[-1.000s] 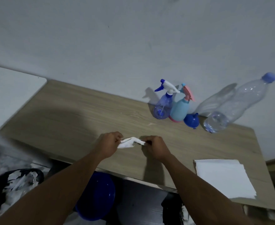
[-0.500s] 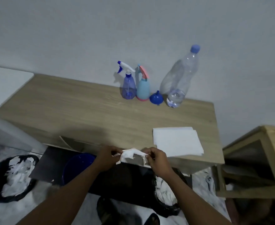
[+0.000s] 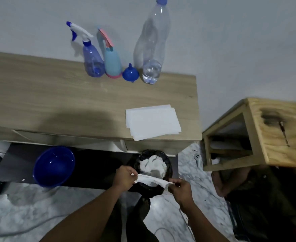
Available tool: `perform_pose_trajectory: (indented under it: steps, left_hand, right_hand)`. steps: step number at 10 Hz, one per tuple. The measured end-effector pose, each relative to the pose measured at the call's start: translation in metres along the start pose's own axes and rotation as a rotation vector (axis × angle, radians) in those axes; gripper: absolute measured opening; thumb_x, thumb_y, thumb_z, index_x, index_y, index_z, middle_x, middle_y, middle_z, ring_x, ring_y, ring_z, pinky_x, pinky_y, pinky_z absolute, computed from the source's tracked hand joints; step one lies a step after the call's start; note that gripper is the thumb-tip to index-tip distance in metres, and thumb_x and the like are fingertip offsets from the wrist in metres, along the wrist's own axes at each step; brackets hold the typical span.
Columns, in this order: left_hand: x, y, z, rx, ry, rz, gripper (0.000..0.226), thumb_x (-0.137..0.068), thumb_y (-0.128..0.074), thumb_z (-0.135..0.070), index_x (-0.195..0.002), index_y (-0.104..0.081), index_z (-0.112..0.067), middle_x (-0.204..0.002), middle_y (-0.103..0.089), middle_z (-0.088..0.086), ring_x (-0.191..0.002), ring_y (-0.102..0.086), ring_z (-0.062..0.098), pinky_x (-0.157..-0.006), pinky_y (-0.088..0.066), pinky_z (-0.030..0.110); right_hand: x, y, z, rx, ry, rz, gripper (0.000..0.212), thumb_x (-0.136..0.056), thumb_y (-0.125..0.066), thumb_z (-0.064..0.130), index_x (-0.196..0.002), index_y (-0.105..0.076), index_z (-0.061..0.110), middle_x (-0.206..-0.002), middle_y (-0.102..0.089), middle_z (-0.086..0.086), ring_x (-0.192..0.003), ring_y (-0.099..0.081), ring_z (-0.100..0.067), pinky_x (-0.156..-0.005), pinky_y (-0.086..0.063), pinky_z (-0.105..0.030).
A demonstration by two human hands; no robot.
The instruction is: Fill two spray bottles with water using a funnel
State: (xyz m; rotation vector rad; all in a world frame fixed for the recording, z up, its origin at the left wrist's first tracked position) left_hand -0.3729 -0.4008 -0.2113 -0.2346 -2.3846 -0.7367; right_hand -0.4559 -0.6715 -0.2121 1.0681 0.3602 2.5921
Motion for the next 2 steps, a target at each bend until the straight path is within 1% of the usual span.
perform_pose_trajectory:
  steps: [1,2]
  left_hand:
    - [-0.010,-0.024,0.006,0.051,0.051,-0.013,0.023,-0.078,-0.075,-0.001,-0.071,-0.075,-0.023,-0.071,-0.074,0.006,-0.062,-0.069,0.019,-0.071,-0.062,0.037]
    - [-0.016,-0.051,0.002,0.098,0.090,0.075,0.023,-0.084,-0.069,0.001,-0.102,-0.076,-0.011,-0.085,-0.075,0.010,-0.066,-0.069,0.020,-0.077,-0.062,0.039]
  right_hand:
    - [-0.012,0.013,-0.015,-0.064,-0.019,-0.069,0.026,-0.080,-0.065,-0.017,-0.070,-0.066,0.007,-0.070,-0.066,-0.013,-0.066,-0.063,-0.028,-0.066,-0.052,-0.035]
    - [-0.022,0.015,-0.017,-0.143,-0.029,-0.097,0.025,-0.080,-0.067,-0.014,-0.069,-0.069,0.009,-0.071,-0.068,-0.014,-0.068,-0.063,-0.026,-0.071,-0.051,-0.036]
Point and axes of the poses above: each hand's wrist, its own x-axis away from the middle knuckle, its own y-axis out of the back of the hand, z = x × y, the point moved 9 cm from there along -x, towards the middle knuckle
